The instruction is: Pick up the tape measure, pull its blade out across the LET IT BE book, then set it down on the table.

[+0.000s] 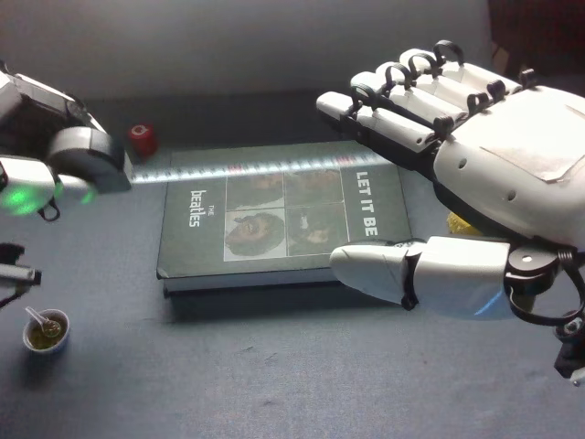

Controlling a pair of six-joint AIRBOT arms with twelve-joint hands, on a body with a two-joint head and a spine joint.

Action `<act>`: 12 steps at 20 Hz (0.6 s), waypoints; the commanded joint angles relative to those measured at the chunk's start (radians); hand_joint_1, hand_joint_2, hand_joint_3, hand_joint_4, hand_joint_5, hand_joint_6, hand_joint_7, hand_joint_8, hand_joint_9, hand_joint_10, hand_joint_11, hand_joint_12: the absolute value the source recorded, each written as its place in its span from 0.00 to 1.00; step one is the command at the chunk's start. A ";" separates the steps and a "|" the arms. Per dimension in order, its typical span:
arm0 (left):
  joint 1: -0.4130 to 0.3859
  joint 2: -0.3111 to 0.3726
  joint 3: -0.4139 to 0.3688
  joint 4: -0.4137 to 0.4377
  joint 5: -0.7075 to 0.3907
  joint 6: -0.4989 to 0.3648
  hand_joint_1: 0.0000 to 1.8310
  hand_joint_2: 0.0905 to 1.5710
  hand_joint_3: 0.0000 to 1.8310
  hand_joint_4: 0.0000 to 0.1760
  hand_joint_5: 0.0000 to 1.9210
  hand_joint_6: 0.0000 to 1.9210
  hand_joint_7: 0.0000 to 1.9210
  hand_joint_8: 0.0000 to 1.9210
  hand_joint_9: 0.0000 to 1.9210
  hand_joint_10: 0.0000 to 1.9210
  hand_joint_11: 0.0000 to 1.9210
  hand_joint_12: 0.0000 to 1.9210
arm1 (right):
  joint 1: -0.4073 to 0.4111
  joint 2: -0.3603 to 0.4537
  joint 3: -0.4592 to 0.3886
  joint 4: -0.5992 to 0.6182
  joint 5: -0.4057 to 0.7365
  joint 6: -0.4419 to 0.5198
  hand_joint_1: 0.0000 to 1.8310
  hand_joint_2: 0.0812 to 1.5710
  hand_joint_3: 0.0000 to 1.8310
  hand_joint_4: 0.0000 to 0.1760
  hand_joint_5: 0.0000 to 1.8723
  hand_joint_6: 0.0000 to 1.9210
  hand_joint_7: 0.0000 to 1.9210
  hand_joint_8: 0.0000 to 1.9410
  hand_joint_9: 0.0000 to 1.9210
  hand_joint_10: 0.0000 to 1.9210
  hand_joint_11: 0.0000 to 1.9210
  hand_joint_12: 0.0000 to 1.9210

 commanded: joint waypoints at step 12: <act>0.143 0.111 -0.241 -0.012 -0.132 -0.040 0.76 0.67 0.00 0.00 0.56 0.35 0.57 0.43 0.46 0.66 0.41 0.62 | -0.003 0.000 -0.002 -0.052 0.067 0.004 0.00 0.68 0.00 0.39 0.00 0.00 0.00 0.00 0.00 0.00 0.00 0.00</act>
